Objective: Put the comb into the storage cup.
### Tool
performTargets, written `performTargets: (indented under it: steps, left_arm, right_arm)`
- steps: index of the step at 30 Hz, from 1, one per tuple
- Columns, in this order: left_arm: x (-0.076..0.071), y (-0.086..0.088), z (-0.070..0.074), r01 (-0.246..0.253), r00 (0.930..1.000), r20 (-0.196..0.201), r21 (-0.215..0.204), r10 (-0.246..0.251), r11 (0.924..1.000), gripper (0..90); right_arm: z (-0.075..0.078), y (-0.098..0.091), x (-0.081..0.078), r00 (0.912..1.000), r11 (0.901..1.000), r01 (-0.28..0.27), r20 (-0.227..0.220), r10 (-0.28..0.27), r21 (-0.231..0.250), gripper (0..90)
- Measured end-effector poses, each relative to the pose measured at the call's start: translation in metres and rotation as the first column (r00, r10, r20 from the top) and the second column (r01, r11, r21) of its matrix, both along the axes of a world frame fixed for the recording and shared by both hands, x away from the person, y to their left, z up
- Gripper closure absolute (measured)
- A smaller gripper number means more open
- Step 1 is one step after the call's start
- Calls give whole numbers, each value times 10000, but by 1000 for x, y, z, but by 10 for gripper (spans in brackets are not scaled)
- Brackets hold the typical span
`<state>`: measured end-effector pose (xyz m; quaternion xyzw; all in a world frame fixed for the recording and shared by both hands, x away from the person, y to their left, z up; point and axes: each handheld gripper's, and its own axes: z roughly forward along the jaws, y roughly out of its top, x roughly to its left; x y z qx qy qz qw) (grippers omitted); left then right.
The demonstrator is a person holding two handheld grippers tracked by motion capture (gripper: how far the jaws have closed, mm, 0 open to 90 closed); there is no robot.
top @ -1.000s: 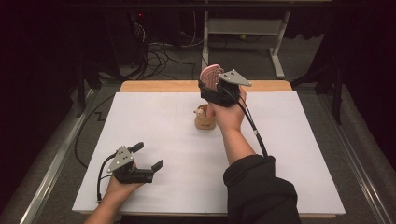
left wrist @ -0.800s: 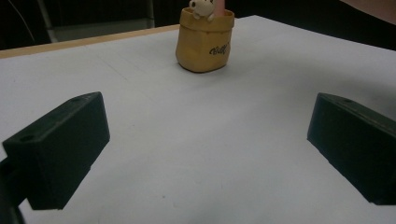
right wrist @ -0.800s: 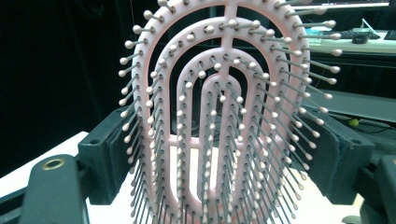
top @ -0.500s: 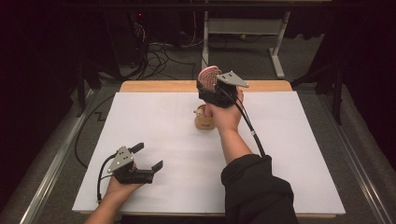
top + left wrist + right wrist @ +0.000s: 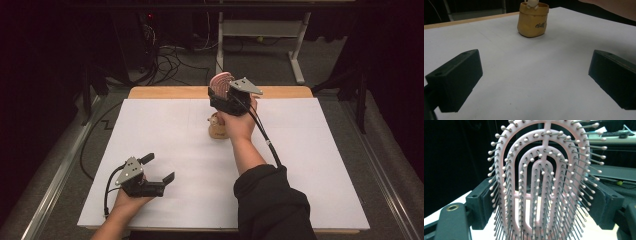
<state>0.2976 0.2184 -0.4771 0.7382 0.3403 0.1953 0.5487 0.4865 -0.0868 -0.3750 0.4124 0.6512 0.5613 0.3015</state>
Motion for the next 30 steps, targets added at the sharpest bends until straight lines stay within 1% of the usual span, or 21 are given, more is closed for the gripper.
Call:
performTargets:
  steps: [2,16,30]
  left_arm:
    - [0,0,0,12,10000,4,-5,-12,10000,0]
    - [0,0,0,-21,10000,-8,-11,21,10000,0]
    - [0,0,0,0,10000,-16,-8,0,10000,0]
  right_arm:
    - [-1,1,0,10000,10000,-2,-37,1,-71,202]
    - [-7,6,0,9999,9999,9,-161,-11,-120,202]
    - [-8,7,-1,9999,9999,-29,-103,28,-155,201]
